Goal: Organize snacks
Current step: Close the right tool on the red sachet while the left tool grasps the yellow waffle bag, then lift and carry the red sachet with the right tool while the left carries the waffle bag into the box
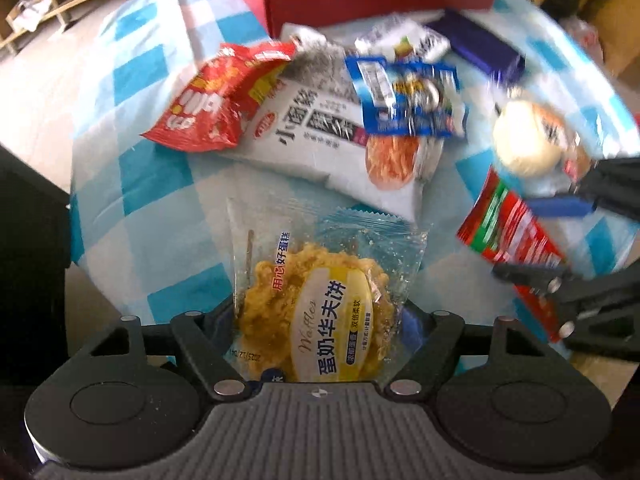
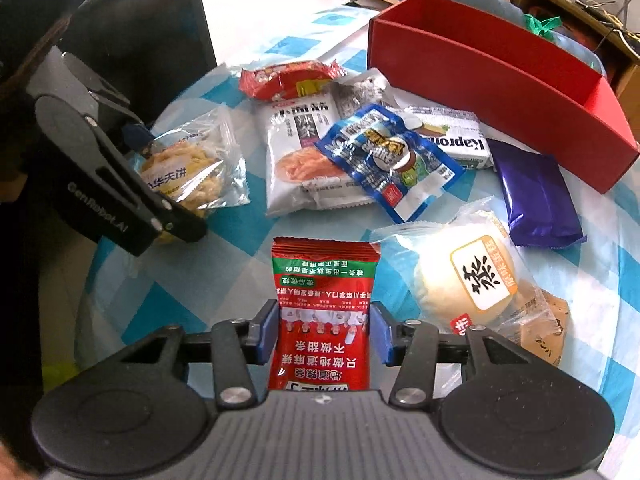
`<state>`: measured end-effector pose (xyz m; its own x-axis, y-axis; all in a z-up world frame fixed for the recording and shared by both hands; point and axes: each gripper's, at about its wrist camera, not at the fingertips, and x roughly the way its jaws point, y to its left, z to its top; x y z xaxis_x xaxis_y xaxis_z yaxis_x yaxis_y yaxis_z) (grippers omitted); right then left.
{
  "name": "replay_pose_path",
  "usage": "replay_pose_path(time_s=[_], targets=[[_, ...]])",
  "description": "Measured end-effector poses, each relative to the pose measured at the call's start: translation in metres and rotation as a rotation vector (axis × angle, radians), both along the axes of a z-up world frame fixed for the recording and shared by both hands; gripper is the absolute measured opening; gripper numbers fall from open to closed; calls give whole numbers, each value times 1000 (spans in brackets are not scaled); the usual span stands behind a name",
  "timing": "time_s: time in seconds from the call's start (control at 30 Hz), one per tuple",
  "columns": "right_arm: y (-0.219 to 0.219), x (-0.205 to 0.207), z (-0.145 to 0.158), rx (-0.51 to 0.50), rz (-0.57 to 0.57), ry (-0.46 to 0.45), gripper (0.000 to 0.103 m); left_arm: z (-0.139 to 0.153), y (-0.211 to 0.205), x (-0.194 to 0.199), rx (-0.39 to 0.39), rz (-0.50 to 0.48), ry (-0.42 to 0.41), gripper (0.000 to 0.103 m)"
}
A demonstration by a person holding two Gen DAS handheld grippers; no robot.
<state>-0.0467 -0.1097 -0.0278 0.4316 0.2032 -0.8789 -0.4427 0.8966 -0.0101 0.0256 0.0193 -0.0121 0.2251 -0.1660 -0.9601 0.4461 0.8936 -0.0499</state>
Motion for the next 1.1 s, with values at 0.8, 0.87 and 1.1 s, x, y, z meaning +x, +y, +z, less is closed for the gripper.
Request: replay_pose_path(time_s=[0.8, 0.87, 1.1], targets=[[-30, 26, 61, 130, -205, -190, 40, 67, -28, 35, -215, 101, -221, 81], [-35, 31, 65, 135, -225, -205, 39, 69, -30, 44, -236, 110, -227, 81], [-47, 59, 87, 153, -281, -266, 39, 79, -34, 72, -293, 142, -261, 81]])
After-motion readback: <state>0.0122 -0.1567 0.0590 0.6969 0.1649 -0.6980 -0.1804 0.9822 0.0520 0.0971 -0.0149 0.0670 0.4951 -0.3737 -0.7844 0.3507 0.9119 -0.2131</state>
